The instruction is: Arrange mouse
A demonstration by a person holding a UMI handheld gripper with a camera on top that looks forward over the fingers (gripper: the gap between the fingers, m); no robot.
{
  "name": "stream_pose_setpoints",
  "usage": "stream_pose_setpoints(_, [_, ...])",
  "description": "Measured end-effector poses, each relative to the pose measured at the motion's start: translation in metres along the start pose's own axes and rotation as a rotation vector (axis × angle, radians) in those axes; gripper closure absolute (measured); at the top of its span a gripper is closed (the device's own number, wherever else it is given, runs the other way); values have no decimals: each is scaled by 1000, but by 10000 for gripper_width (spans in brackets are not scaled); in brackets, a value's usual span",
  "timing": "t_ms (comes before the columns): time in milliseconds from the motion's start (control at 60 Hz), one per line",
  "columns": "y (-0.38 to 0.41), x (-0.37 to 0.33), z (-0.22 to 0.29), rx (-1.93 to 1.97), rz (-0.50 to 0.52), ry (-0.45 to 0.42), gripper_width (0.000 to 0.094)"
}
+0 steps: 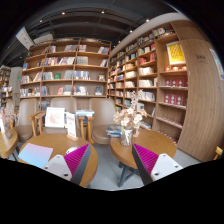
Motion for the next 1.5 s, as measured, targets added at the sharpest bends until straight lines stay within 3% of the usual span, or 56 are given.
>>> stream_pose_setpoints(333, [4,4,-14,-18,19,35,77])
stream_pose_setpoints(900, [54,-7,-92,-78,124,171,79])
stream_pose_setpoints(1500, [166,7,-138,-100,292,245,84])
Point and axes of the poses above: the point between the fingertips, and its own axes, seen from behind it with the camera up: y to the left, z up, x forward, the way the camera looks, the point moved 1 cm from there along -x, backward, against the way the camera looks, and after that the axes turned 11 degrees about -y, right-handed, at the moved point
